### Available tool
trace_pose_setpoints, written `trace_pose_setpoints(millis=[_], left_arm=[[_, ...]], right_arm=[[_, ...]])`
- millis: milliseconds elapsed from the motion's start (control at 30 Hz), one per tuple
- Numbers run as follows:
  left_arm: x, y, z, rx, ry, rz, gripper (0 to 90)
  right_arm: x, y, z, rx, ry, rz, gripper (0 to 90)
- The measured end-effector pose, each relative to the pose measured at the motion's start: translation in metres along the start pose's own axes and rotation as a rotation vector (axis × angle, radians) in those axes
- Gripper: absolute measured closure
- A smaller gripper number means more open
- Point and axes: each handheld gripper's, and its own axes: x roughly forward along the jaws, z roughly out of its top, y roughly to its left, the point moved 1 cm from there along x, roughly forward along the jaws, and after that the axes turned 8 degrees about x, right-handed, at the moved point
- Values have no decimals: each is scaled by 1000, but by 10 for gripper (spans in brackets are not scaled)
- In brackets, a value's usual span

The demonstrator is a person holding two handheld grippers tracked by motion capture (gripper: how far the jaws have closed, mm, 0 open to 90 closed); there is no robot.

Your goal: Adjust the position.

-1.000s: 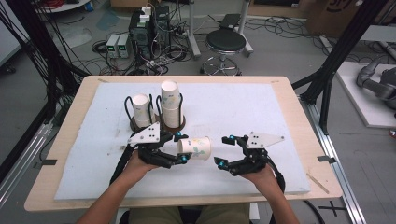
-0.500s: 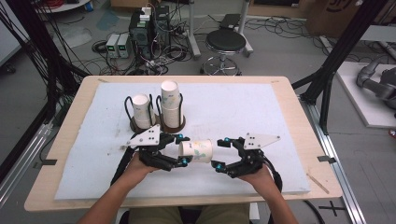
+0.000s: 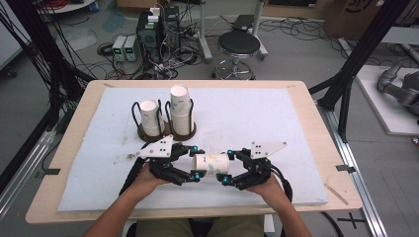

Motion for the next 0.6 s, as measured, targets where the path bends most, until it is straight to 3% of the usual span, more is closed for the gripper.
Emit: trace_pose_setpoints(millis=[333,500,600], left_arm=[[0,-1,0,3,-10,-18,373],[-1,0,-1,-14,-31,-29,373],[-1,1,-2,-26,-35,-36,372]], right_arm=[[-1,-2,-3,13,-18,47,276],[-4,-2,-2,2,-31,58,326],[-5,-2,-2,20,-29,69,348]])
